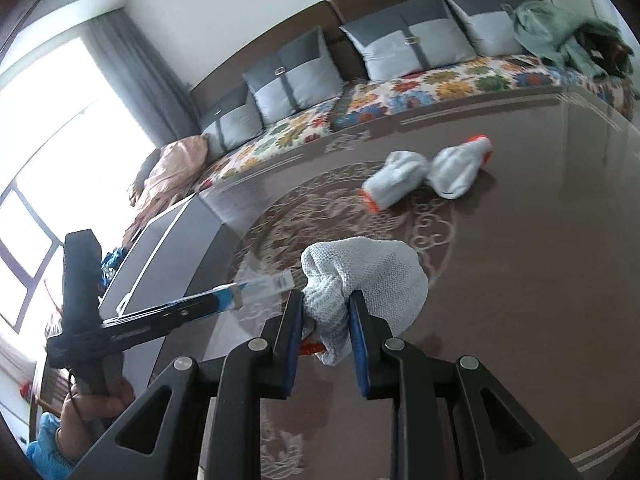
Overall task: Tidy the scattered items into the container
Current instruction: 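Carry the medicine box and gloves over the cardboard box with both tools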
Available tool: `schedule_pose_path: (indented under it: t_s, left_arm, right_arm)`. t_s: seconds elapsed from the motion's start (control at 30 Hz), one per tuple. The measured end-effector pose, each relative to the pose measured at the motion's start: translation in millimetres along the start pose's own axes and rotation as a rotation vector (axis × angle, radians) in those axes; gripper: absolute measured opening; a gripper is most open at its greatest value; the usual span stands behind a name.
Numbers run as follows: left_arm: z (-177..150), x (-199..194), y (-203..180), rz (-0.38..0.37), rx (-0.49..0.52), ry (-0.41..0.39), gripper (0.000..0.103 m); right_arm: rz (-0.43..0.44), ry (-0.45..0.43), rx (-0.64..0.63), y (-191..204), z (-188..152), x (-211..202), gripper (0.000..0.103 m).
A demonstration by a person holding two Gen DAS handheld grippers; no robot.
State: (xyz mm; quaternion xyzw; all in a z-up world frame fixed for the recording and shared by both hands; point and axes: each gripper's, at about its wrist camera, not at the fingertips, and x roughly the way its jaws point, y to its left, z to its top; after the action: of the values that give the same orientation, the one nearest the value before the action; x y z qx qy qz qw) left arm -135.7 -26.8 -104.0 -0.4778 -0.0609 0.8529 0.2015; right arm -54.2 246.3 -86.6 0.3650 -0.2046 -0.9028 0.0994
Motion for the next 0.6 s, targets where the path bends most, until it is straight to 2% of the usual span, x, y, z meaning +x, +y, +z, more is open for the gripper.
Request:
schedule_pose_path:
  t_s: [0.13,0.33,0.5,0.6]
  left_arm:
    - [-7.2,-31.5,19.8,-0.003,-0.047,-0.045,0.041]
    - [1.9,-103.2,59.1,0.02,-0.128,-0.189,0.041]
    - [10.8,-163.2,125.3,0.119,-0.221,-0.298,0.041]
    - [17.6,-188.3,179.5,0.198,-0.28,-0.324,0.041]
  right_arm:
    - [0.045,0.013,-0.065,44.9,5.4,11.6,0.023]
    - [0.145,0.03,-0.17,124.0,20.6,33.6,0.023]
    - [0.234,0.043,-0.257,192.2,34.5,53.3,0.023]
    - [0.321,0.059,-0.303,246.8,47.9,77.4,0.023]
